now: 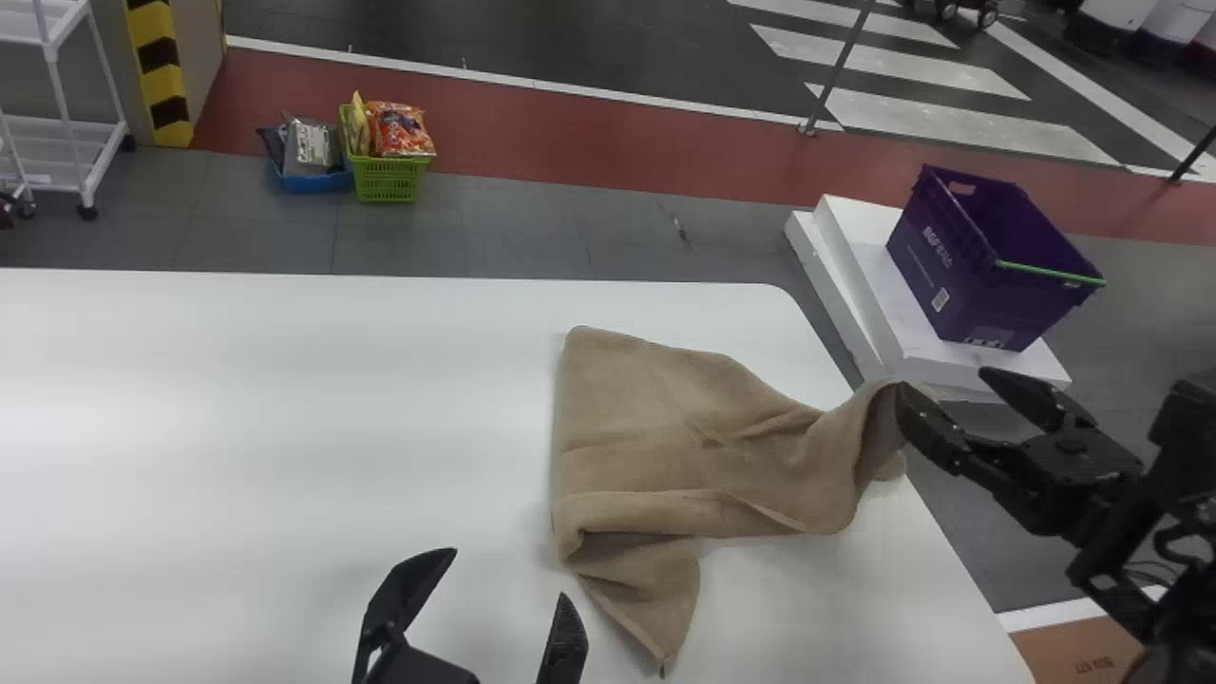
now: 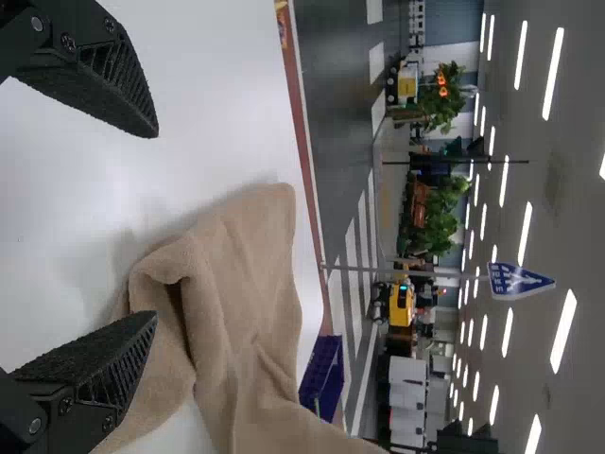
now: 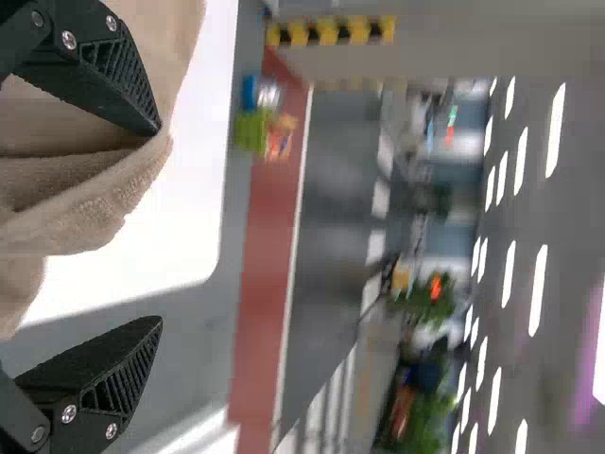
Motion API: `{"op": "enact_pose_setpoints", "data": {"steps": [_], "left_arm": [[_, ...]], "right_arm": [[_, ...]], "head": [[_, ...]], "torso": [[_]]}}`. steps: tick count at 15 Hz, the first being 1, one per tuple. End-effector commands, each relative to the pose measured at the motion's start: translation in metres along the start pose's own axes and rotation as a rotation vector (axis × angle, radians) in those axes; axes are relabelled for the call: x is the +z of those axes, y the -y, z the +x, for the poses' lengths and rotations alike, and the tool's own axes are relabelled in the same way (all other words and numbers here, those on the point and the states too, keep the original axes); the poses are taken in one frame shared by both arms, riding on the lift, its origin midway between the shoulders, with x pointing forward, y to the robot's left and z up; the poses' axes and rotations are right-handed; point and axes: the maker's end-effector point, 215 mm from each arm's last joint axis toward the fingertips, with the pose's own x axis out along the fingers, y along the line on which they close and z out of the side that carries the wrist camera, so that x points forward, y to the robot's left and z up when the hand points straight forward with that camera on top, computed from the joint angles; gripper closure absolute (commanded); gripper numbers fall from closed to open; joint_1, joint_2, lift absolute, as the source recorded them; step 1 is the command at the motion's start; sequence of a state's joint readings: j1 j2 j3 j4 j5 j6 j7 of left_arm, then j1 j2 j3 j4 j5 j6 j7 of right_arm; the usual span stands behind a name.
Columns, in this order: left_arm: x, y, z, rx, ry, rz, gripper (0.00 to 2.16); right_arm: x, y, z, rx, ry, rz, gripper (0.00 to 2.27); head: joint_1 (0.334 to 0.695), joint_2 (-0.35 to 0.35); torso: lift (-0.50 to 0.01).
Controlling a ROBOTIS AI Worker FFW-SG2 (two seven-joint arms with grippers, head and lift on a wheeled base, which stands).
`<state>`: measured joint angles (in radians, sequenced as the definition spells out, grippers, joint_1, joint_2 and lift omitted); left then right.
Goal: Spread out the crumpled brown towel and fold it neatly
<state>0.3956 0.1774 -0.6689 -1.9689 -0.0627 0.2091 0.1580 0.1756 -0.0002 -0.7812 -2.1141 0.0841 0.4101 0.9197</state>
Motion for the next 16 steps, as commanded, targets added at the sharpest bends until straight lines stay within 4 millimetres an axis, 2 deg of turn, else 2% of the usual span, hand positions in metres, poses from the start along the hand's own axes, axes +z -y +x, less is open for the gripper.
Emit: {"op": "enact_pose_setpoints", "data": {"steps": [1, 3, 6, 7, 8, 9, 10, 12, 16], "left_arm": [[-0.001, -0.002, 0.000, 0.002, -0.001, 0.001, 0.15], [-0.001, -0.005, -0.001, 0.006, -0.001, 0.002, 0.15], [-0.002, -0.005, -0.001, 0.004, -0.002, -0.001, 0.15], [-0.003, -0.004, 0.000, 0.001, -0.004, -0.002, 0.15], [-0.003, -0.002, 0.000, -0.003, -0.004, -0.002, 0.15], [-0.004, -0.002, 0.000, -0.003, -0.006, -0.001, 0.15], [-0.004, -0.003, -0.001, -0.003, -0.005, -0.001, 0.15], [-0.005, -0.003, -0.002, -0.002, -0.007, 0.000, 0.15], [-0.005, -0.008, -0.004, 0.006, -0.007, 0.007, 0.15]], "right_arm": [[0.031, 0.003, 0.002, -0.047, 0.061, -0.171, 0.12], [0.026, 0.002, 0.009, -0.081, -0.039, -0.324, 0.12], [0.025, 0.009, 0.016, -0.155, -0.039, -0.315, 0.17], [0.014, 0.003, 0.024, -0.150, -0.053, -0.265, 0.40], [-0.004, -0.001, 0.033, -0.158, -0.088, -0.242, 0.87], [-0.023, -0.010, 0.045, -0.155, -0.114, -0.225, 1.74], [-0.039, -0.014, 0.052, -0.143, -0.131, -0.189, 2.04], [-0.071, -0.024, 0.063, -0.097, -0.154, -0.098, 2.05], [-0.114, -0.070, 0.085, 0.007, -0.190, -0.018, 2.10]], "head": [[0.695, -0.350], [0.695, -0.350], [0.695, -0.350], [0.695, -0.350], [0.695, -0.350], [0.695, -0.350], [0.695, -0.350], [0.695, -0.350], [0.695, -0.350]], "torso": [[-0.126], [-0.126], [-0.126], [-0.126], [-0.126], [-0.126], [-0.126], [-0.126], [-0.126]]}}
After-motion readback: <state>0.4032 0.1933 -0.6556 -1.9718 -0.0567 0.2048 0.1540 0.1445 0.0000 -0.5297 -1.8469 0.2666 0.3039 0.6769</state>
